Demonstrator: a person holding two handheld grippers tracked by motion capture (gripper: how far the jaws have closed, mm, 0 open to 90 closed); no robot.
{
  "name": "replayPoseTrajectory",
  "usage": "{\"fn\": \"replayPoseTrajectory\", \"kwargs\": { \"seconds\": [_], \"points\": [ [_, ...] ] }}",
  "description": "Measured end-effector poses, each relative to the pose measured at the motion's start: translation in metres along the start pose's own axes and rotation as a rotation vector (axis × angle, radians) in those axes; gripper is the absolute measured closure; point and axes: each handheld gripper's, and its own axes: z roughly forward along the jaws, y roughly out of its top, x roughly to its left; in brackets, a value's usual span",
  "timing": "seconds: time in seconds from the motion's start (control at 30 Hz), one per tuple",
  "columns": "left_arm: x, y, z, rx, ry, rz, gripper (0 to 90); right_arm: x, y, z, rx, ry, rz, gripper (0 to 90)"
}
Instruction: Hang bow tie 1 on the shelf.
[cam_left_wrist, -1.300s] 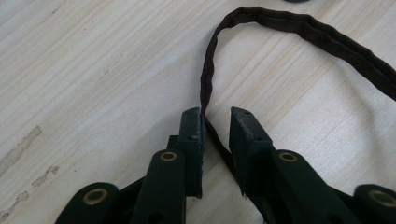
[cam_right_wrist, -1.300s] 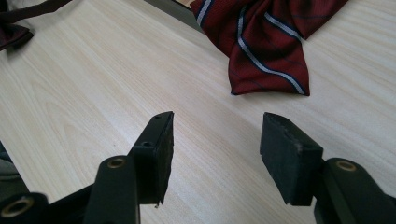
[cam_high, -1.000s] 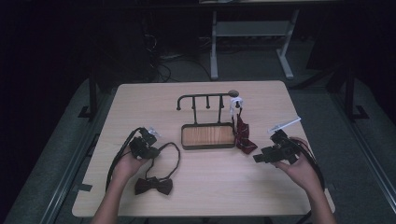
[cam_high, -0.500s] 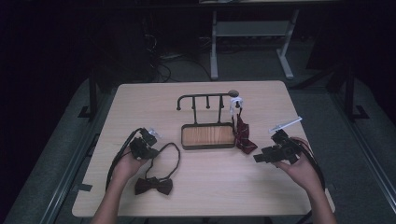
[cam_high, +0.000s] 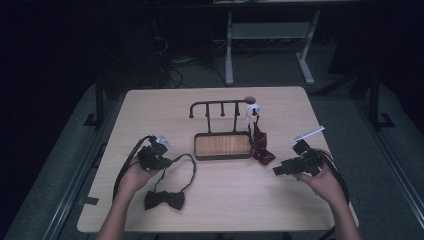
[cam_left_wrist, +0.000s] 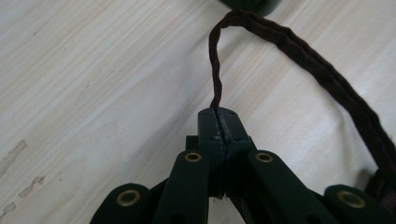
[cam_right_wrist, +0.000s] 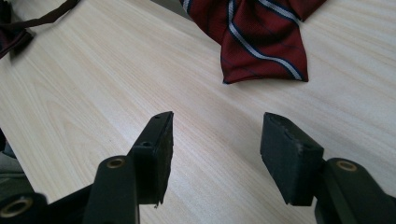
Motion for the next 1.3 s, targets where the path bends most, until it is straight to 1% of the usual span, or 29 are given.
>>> {"fn": "replayPoseTrajectory", "kwargs": {
  "seconds": [0.07, 0.1, 0.17, 0.23, 0.27, 0.3, 0.33, 0.37, 0.57, 0.63, 0.8, 0.83, 1.13, 1.17, 1.23, 1.3],
  "points": [
    [-0.002, 0.001, -0.003, -0.007, -0.007, 0.002, 89.6, 0.000, 0.000, -0.001, -0.001, 0.004, 0.006, 44.1],
    [-0.002, 0.001, -0.005, -0.012, -0.009, 0.007, 89.6, -0.001, 0.000, -0.001, -0.002, 0.002, 0.002, 44.1],
    [-0.003, 0.002, -0.008, -0.022, -0.015, 0.005, 89.6, -0.001, -0.001, -0.001, -0.001, 0.002, 0.008, 44.1],
    [-0.003, 0.003, -0.011, -0.029, -0.019, 0.014, 89.6, -0.002, -0.001, -0.001, -0.001, 0.003, 0.008, 44.1],
    [-0.004, 0.003, -0.012, -0.030, -0.020, 0.010, 89.6, -0.003, -0.002, -0.001, -0.001, 0.003, 0.007, 44.1],
    [-0.004, 0.004, -0.013, -0.033, -0.021, 0.020, 89.6, -0.003, -0.002, -0.001, 0.002, 0.003, 0.008, 44.1],
    [-0.005, 0.004, -0.013, -0.036, -0.025, 0.015, 89.6, -0.003, -0.002, 0.000, 0.002, 0.003, 0.008, 44.1],
    [-0.004, 0.005, -0.013, -0.036, -0.026, 0.025, 89.6, -0.004, -0.003, 0.000, 0.001, 0.003, 0.007, 44.1],
    [-0.007, 0.007, -0.017, -0.044, -0.036, 0.034, 89.6, -0.004, -0.003, -0.001, -0.003, 0.005, 0.013, 44.1],
    [-0.007, 0.007, -0.017, -0.051, -0.040, 0.030, 89.6, -0.004, -0.003, -0.001, 0.000, 0.005, 0.015, 44.1],
    [-0.011, 0.010, -0.021, -0.059, -0.047, 0.040, 89.6, -0.005, -0.004, 0.001, 0.004, 0.005, 0.013, 44.1],
    [-0.011, 0.010, -0.022, -0.055, -0.047, 0.048, 89.6, -0.005, -0.004, 0.000, 0.002, 0.006, 0.014, 44.1],
    [-0.013, 0.011, -0.027, -0.075, -0.064, 0.050, 89.6, -0.005, -0.003, 0.000, 0.005, 0.007, 0.016, 44.1],
    [-0.013, 0.011, -0.028, -0.074, -0.067, 0.058, 89.6, -0.005, -0.004, 0.000, 0.006, 0.008, 0.018, 44.1],
    [-0.014, 0.012, -0.030, -0.086, -0.071, 0.057, 89.7, -0.006, -0.004, 0.000, 0.004, 0.005, 0.018, 44.1],
    [-0.015, 0.013, -0.031, -0.086, -0.076, 0.065, 89.7, -0.007, -0.004, -0.001, 0.002, 0.003, 0.020, 44.1]
  ]
}}
